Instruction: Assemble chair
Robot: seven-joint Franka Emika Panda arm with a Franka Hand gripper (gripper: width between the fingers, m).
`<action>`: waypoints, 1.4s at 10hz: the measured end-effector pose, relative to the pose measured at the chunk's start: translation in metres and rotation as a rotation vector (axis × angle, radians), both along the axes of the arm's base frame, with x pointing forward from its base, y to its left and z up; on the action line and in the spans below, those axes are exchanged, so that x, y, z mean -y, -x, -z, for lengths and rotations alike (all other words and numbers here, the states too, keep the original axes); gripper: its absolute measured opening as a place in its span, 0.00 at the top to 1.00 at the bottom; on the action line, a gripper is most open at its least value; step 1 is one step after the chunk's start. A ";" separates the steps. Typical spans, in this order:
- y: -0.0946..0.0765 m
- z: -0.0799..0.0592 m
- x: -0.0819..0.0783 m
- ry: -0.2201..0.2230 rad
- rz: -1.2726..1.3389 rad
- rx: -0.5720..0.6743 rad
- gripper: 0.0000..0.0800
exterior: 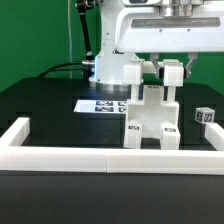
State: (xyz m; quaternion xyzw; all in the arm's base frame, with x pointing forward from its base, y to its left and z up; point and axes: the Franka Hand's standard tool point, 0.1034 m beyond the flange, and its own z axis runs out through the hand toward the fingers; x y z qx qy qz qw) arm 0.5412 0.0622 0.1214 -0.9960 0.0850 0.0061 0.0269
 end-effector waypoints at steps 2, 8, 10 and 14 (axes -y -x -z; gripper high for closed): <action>0.003 -0.001 -0.004 -0.002 -0.004 -0.003 0.64; 0.003 0.002 -0.003 0.003 -0.001 0.010 0.64; 0.002 0.003 -0.003 0.003 0.001 0.018 0.64; 0.002 0.003 -0.001 0.002 0.002 0.019 0.64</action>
Offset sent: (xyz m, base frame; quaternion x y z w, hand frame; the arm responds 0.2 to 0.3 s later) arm 0.0000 0.0000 0.0000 0.0000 0.0000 0.0000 1.0000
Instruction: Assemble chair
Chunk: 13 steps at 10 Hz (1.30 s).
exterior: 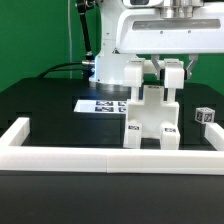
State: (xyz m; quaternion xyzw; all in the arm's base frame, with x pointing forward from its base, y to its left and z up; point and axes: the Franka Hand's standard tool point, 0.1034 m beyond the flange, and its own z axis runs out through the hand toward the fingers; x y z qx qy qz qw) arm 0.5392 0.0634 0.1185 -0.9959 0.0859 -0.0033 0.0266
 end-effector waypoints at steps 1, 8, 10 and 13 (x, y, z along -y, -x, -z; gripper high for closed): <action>0.000 0.000 0.000 0.000 0.000 0.003 0.64; -0.003 -0.004 0.001 0.000 0.002 0.009 0.64; -0.002 -0.003 0.001 0.000 0.002 0.007 0.64; 0.002 -0.005 0.000 -0.001 0.000 0.020 0.64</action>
Offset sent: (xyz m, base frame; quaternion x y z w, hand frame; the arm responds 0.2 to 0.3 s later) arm 0.0029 -0.0039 0.0129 -0.0001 -0.0073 -0.0095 0.9999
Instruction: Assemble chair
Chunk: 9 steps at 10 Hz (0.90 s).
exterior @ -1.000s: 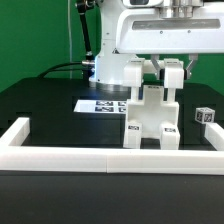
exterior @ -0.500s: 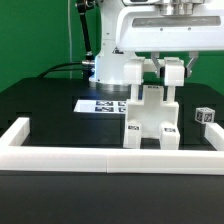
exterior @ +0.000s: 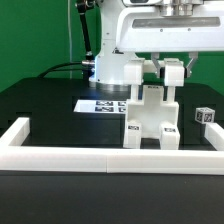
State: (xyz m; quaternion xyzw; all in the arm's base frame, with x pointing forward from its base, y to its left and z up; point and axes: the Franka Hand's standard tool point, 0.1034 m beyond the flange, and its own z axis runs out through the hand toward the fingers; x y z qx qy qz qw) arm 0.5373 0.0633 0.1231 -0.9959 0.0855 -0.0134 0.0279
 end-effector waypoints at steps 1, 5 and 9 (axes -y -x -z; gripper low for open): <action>0.000 0.000 0.000 0.000 0.000 0.000 0.64; 0.001 0.002 0.000 0.001 0.000 -0.003 0.64; 0.005 0.002 0.001 0.001 0.002 0.003 0.64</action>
Offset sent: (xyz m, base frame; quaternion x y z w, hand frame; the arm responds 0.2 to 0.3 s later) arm 0.0000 0.0000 0.0000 0.0000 0.0000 0.0000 1.0000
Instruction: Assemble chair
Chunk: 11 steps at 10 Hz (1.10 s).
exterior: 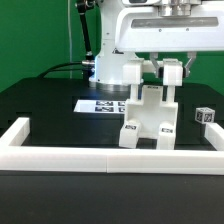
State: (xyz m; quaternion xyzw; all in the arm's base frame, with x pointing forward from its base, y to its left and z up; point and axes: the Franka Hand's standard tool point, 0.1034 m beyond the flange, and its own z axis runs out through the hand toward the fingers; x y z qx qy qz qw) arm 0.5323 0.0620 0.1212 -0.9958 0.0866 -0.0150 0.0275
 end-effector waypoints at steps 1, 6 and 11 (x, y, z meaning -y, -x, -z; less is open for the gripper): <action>0.000 0.000 -0.001 0.000 -0.002 -0.001 0.64; 0.000 0.000 0.000 0.000 0.000 0.000 0.64; -0.001 0.000 0.003 -0.002 0.022 0.000 0.64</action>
Offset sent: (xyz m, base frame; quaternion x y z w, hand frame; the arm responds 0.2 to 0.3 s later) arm 0.0000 0.0000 0.0000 0.0000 0.0000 0.0000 1.0000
